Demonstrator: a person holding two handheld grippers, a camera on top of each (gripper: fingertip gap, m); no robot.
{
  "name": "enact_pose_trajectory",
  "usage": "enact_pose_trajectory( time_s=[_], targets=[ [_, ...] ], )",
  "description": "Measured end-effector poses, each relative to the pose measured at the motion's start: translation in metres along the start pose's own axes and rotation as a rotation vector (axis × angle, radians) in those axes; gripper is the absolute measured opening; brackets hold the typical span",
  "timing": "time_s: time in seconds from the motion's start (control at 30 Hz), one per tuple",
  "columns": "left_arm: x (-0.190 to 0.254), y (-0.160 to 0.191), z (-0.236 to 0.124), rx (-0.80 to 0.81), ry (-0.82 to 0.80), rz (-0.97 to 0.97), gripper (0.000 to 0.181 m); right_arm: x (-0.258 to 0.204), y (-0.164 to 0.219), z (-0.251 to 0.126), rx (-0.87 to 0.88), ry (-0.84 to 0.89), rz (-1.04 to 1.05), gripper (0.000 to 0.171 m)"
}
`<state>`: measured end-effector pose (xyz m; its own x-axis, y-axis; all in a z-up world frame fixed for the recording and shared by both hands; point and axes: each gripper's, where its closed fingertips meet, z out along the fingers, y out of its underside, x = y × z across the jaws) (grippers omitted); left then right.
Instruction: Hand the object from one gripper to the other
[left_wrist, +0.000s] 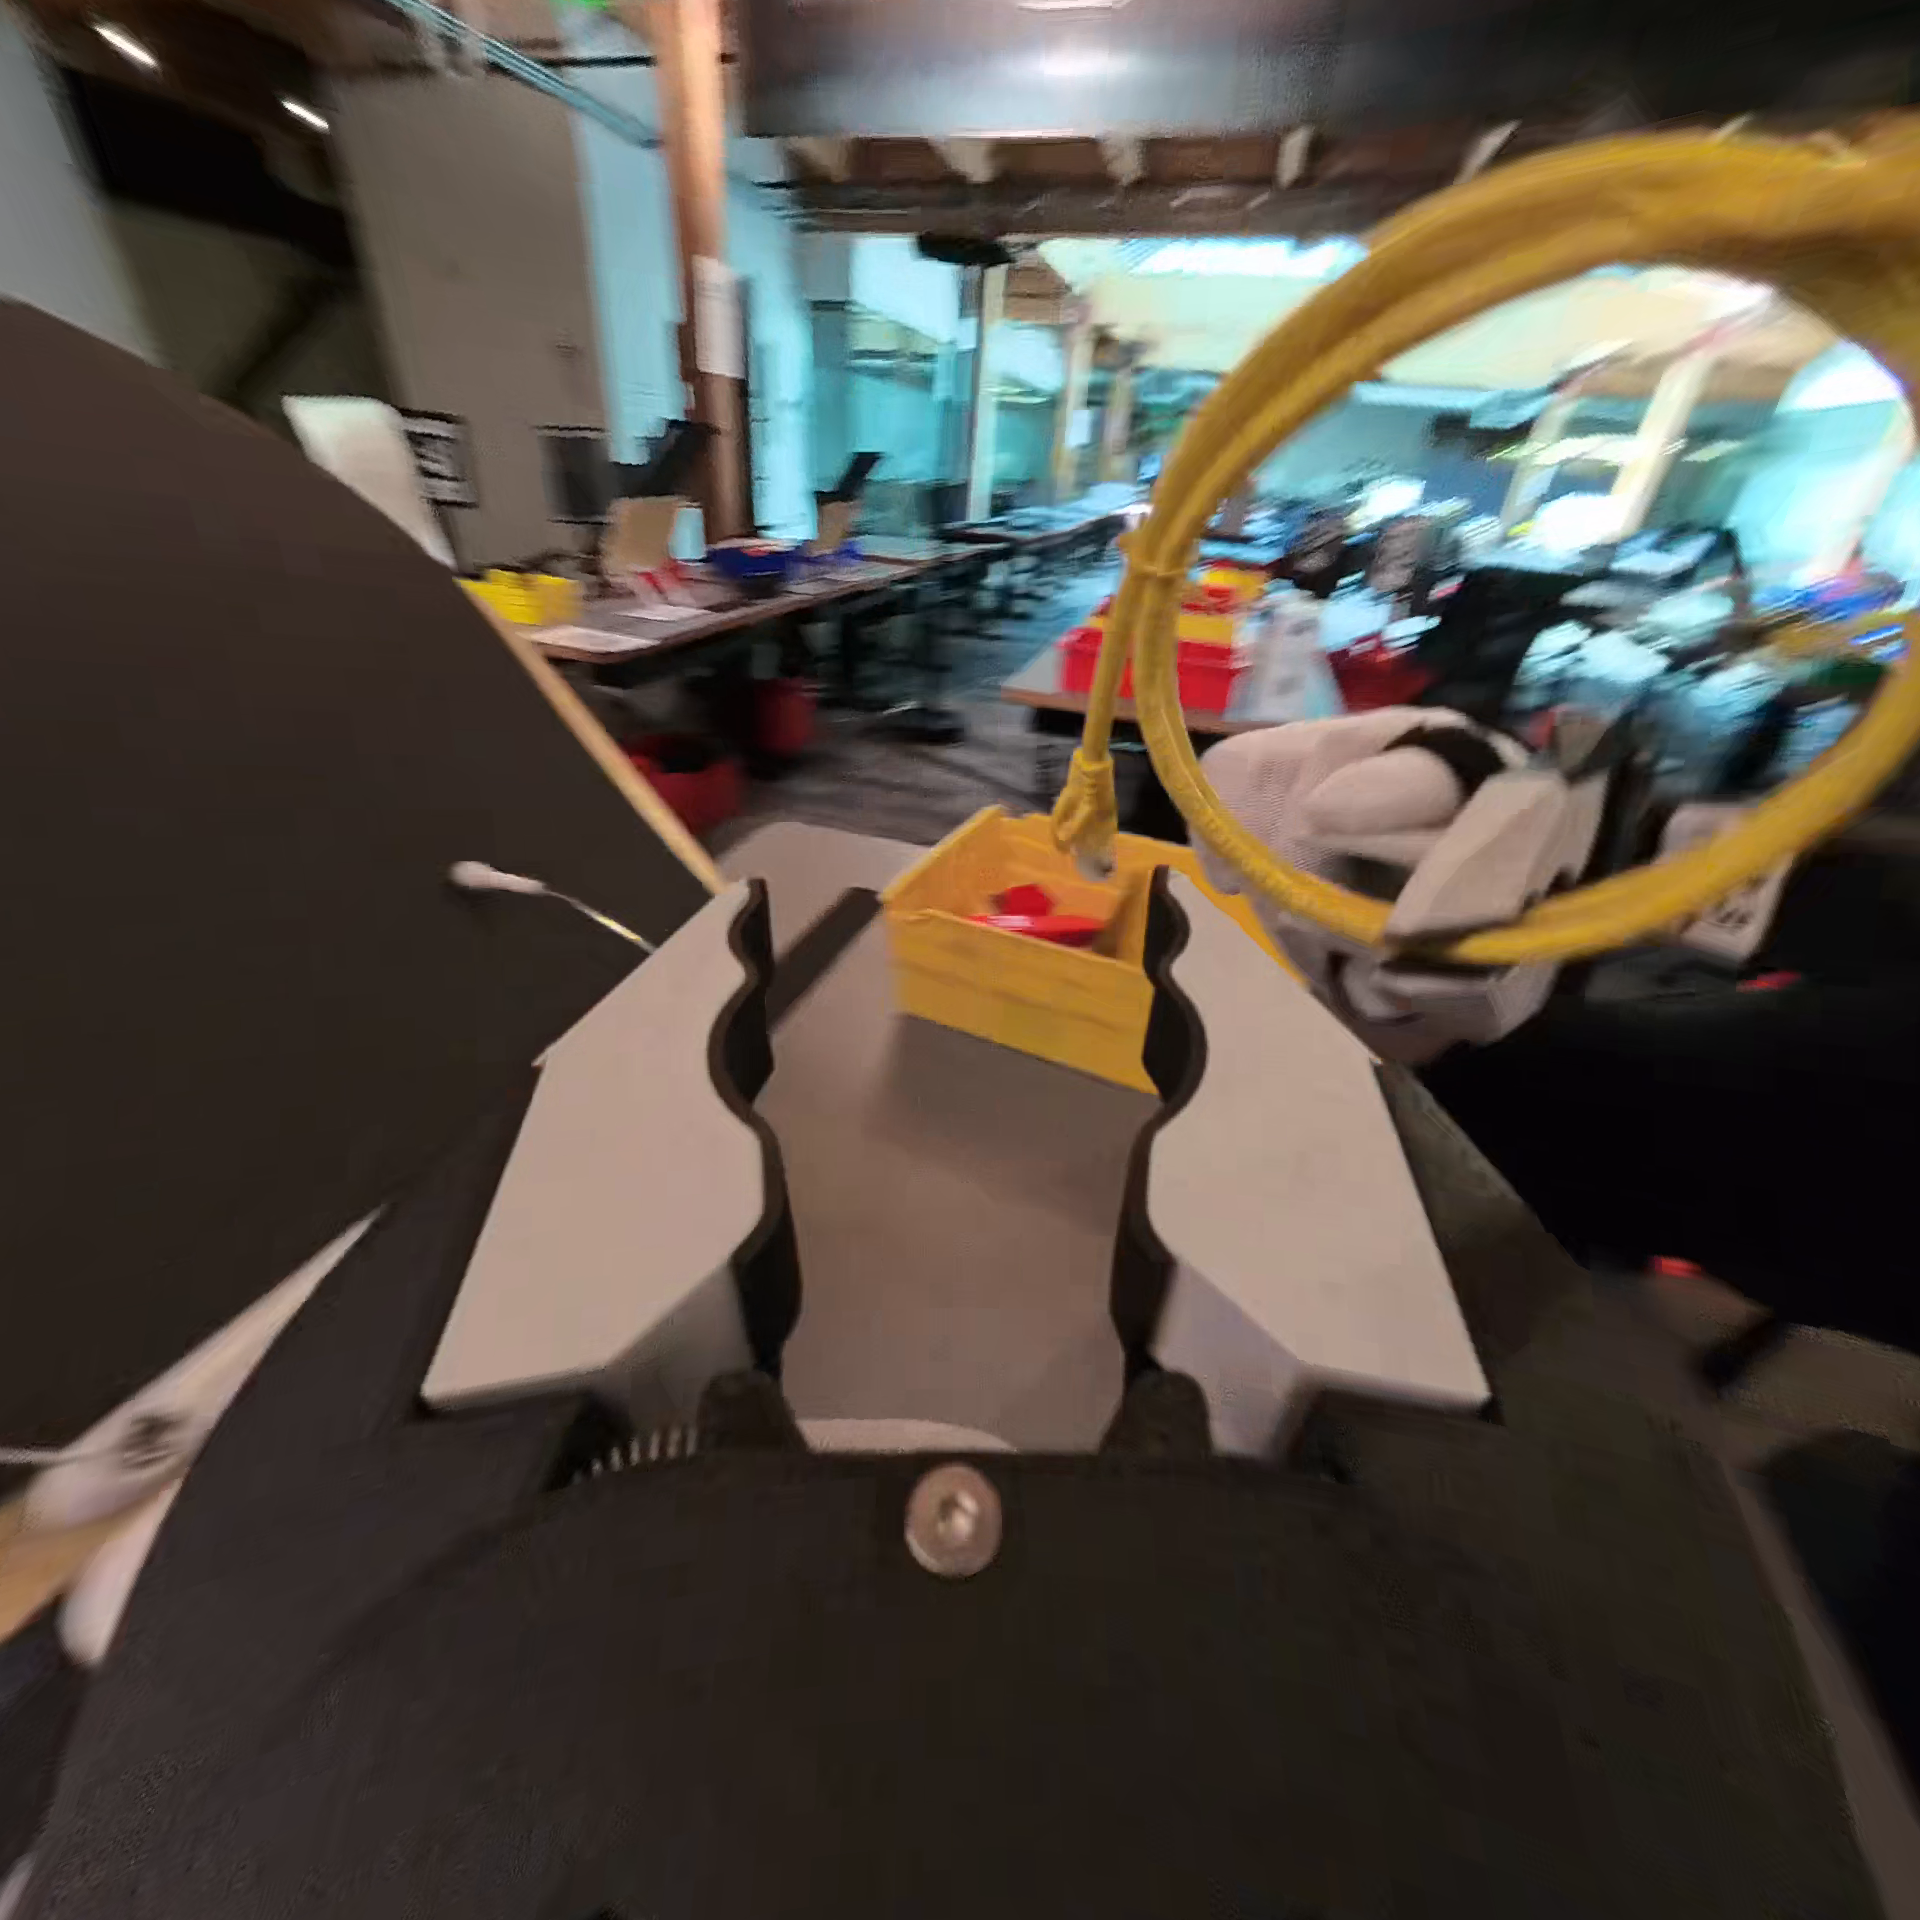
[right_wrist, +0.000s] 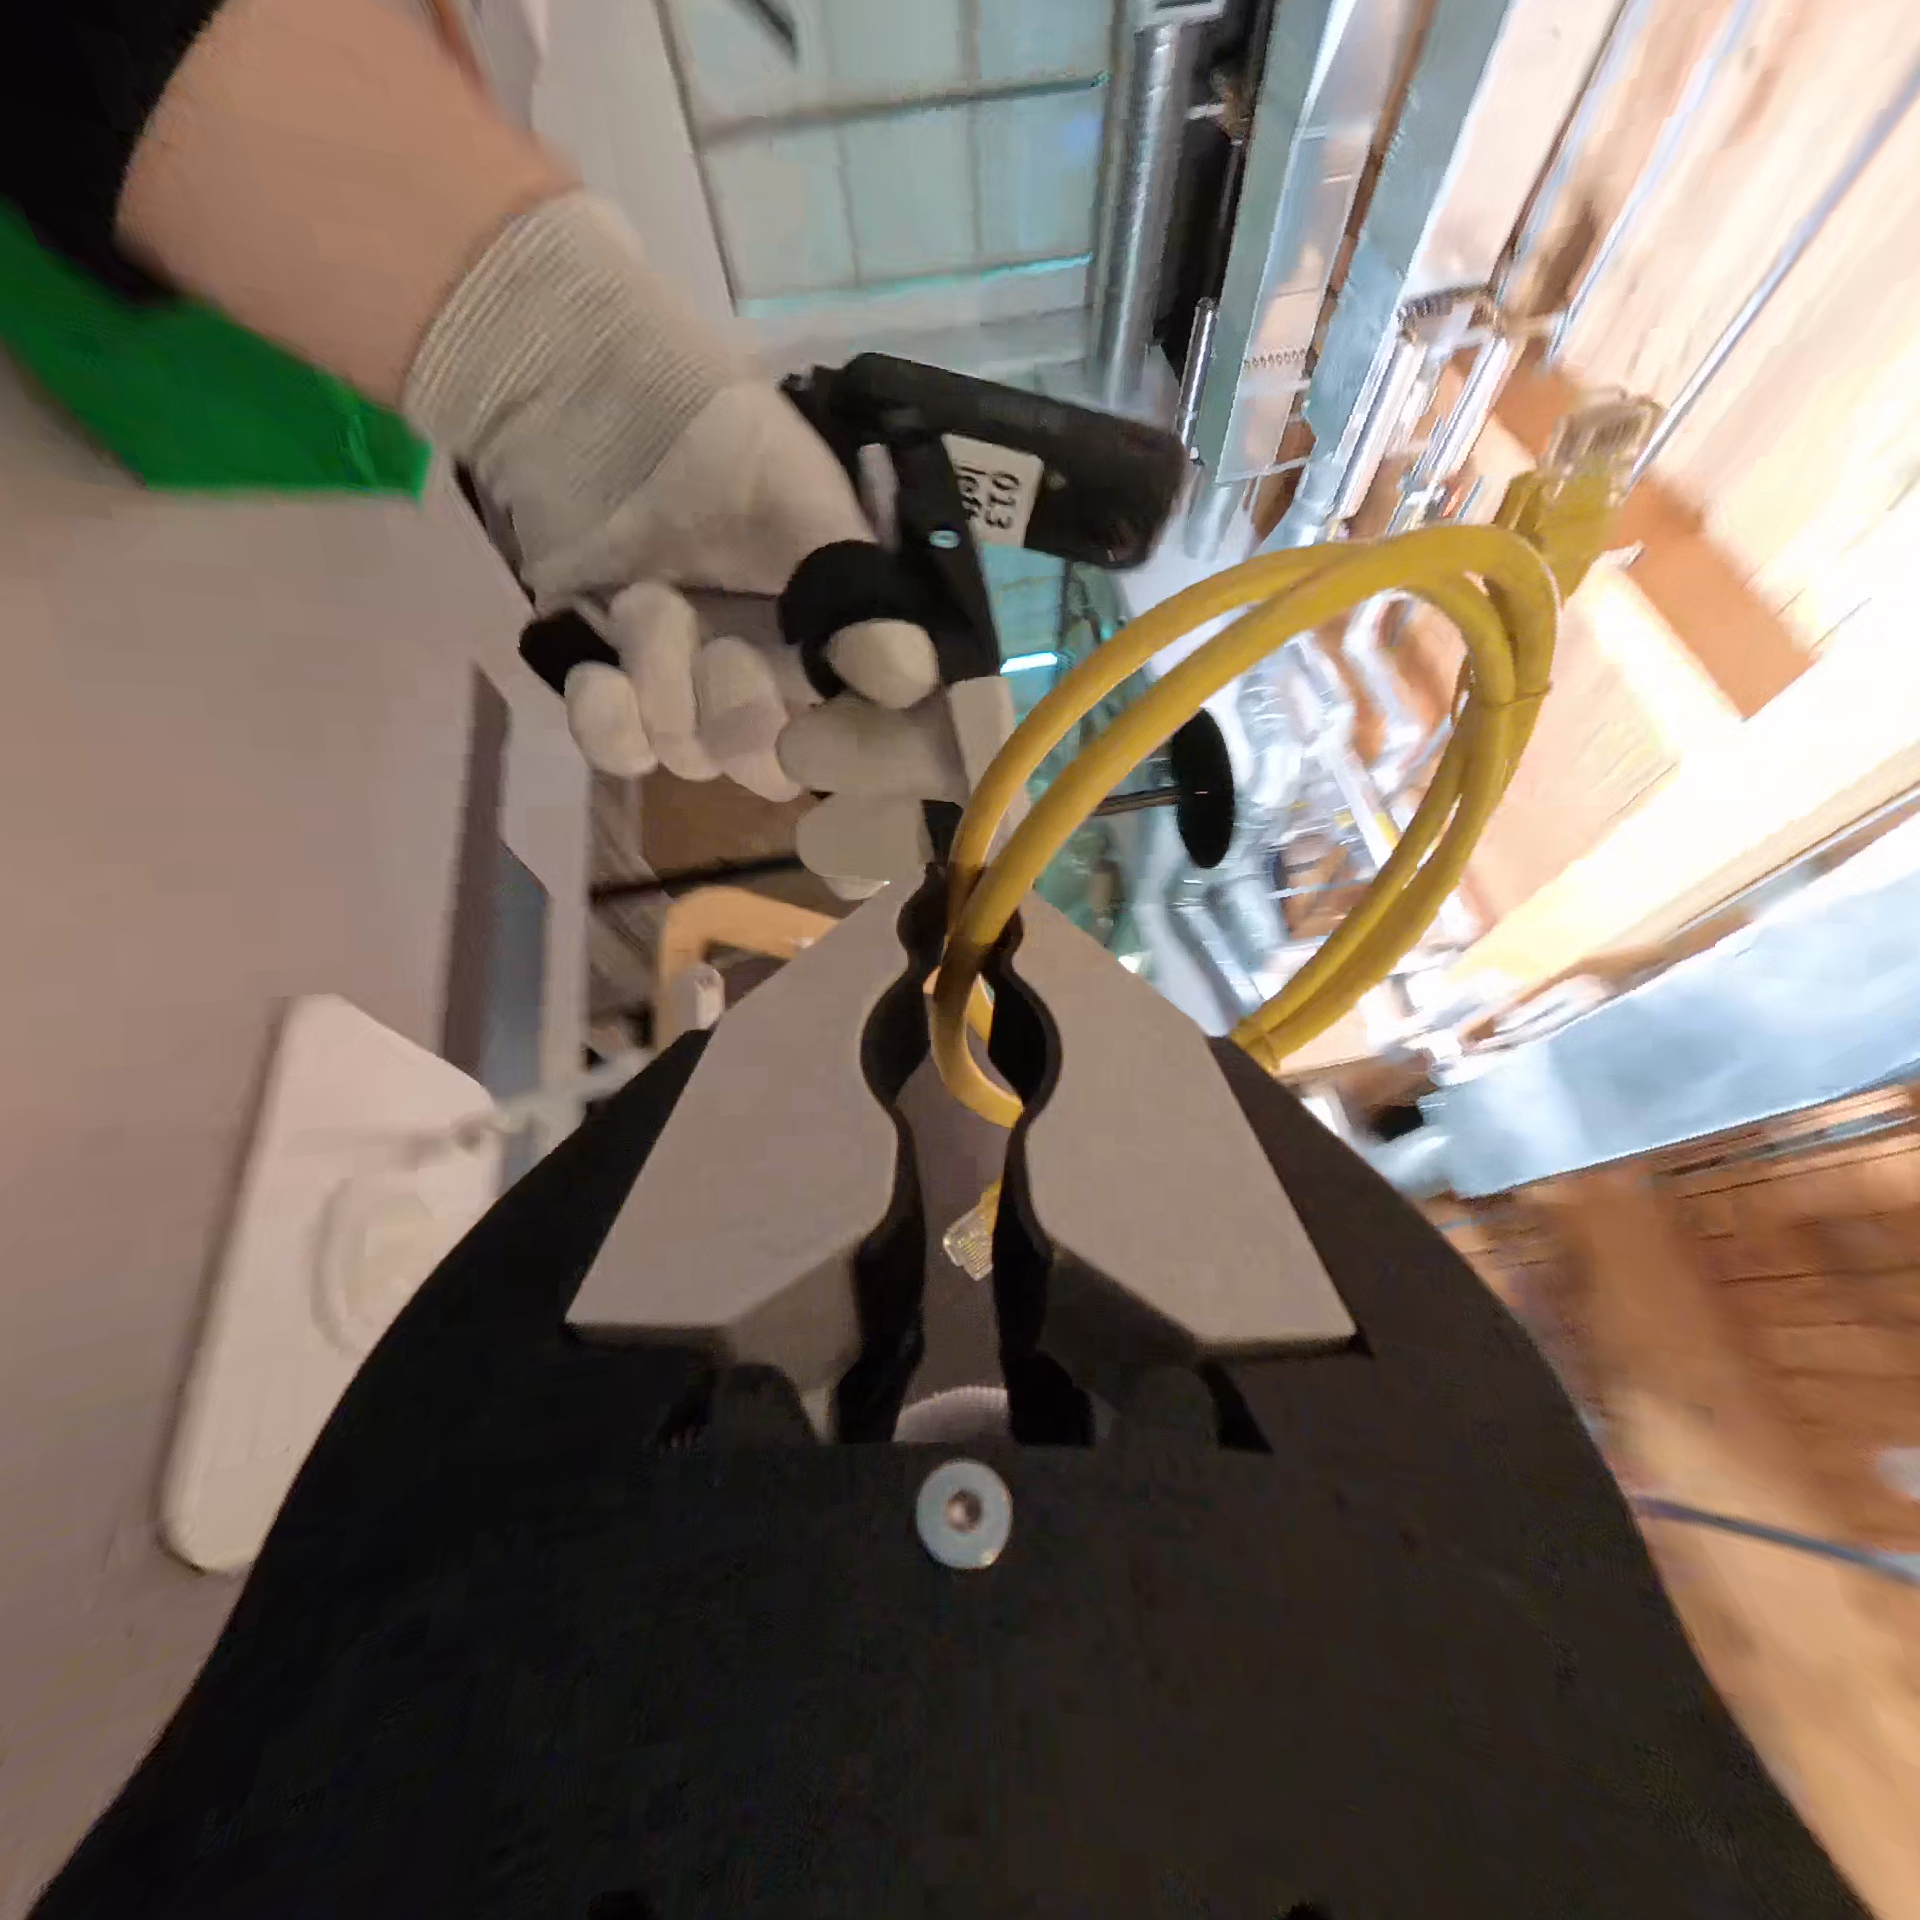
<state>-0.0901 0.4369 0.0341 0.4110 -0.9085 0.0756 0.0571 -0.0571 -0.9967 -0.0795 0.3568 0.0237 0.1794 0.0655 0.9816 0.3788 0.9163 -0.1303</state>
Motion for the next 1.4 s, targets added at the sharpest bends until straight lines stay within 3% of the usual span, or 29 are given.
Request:
enact_pose_trajectory(
  time_s=[0.07, 0.23, 0.4, 0.57, 0.73, 0.87, 1.03, 1.13, 1.27, 1.4],
  targets=[
    [0.006, 0.008, 0.002, -0.003, 0.097, -0.062, 0.075, -0.011, -0.010, 0.005, -0.013, 0.013, -0.142, 0.002],
    [0.038, 0.013, 0.010, 0.012, 0.268, -0.033, 0.079, -0.032, -0.024, 0.014, 0.002, 0.019, -0.245, 0.002],
    [0.057, 0.013, 0.016, 0.058, 0.349, 0.005, 0.064, -0.042, -0.033, 0.017, 0.030, 0.020, -0.264, 0.002],
    [0.064, 0.009, 0.013, 0.110, 0.384, 0.056, 0.022, -0.044, -0.034, 0.018, 0.041, 0.025, -0.242, 0.002],
    [0.060, 0.005, 0.015, 0.117, 0.314, 0.126, 0.015, -0.043, -0.027, 0.022, 0.015, 0.004, -0.178, 0.003],
    [0.031, 0.002, 0.011, 0.067, 0.081, 0.285, 0.015, -0.051, -0.010, 0.025, -0.091, -0.124, -0.071, 0.059],
    [-0.005, -0.030, -0.022, 0.094, -0.296, 0.569, 0.015, -0.060, 0.013, 0.006, -0.166, -0.348, 0.073, 0.053],
    [-0.025, -0.046, -0.045, 0.002, -0.603, 0.836, 0.015, -0.048, 0.023, -0.003, -0.180, -0.413, 0.371, 0.044],
    [-0.045, -0.054, -0.066, -0.324, -1.026, 1.225, 0.015, -0.005, 0.011, -0.001, -0.055, -0.330, 0.851, 0.040],
    [-0.043, -0.048, -0.053, -0.470, -1.162, 1.261, 0.014, 0.002, 0.027, 0.013, -0.146, -0.159, 0.952, 0.050]
  ],
)
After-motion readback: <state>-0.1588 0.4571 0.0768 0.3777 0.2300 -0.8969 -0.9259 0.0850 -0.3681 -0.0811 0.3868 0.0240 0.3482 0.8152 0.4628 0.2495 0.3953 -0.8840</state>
